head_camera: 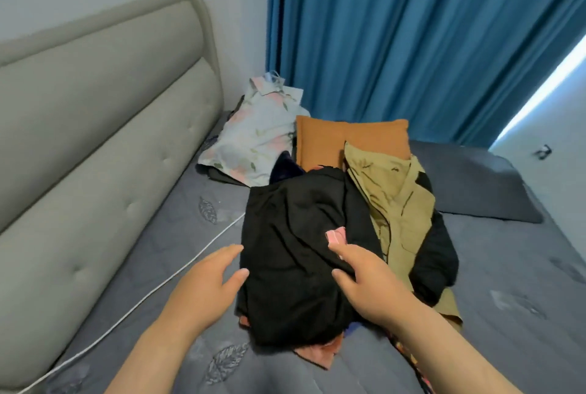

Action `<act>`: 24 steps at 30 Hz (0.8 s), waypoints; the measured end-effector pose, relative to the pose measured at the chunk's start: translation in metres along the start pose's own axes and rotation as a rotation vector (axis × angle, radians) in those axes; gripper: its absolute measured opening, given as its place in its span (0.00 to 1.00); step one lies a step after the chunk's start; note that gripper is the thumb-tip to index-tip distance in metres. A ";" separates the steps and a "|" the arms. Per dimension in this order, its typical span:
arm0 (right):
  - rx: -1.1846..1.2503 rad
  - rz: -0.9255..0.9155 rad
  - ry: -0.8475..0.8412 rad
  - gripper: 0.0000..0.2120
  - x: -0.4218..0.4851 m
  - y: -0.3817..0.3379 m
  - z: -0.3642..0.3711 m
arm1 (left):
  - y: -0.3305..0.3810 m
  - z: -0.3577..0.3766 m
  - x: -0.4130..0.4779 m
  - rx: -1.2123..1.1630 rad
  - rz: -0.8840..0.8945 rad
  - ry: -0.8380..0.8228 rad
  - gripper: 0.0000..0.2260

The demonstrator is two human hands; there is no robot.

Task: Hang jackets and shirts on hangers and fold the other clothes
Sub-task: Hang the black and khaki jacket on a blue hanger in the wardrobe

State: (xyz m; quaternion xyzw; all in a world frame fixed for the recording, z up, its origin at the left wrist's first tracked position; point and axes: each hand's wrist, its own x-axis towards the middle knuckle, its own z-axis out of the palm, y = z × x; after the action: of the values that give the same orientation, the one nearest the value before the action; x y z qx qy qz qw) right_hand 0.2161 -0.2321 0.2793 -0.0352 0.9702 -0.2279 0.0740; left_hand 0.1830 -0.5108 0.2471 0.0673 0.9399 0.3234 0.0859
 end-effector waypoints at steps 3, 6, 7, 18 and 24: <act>0.016 0.133 0.048 0.24 -0.037 0.016 -0.013 | 0.015 0.017 0.013 -0.005 0.103 -0.070 0.22; 0.014 0.255 0.102 0.22 -0.067 0.031 -0.027 | 0.039 0.027 0.021 -0.008 0.203 -0.123 0.22; 0.013 0.290 0.118 0.23 -0.076 0.036 -0.031 | 0.048 0.030 0.024 -0.008 0.235 -0.138 0.22; 0.062 0.495 0.279 0.23 -0.123 0.092 -0.065 | 0.142 0.073 0.066 0.014 0.468 -0.215 0.21; 0.106 0.539 0.289 0.23 -0.137 0.142 -0.077 | 0.183 0.104 0.077 0.035 0.476 -0.228 0.22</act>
State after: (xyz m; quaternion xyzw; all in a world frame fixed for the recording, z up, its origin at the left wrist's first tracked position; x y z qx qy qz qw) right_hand 0.3338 -0.0577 0.3013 0.2600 0.9319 -0.2529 -0.0054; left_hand 0.1424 -0.2919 0.2710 0.3241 0.8873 0.3087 0.1114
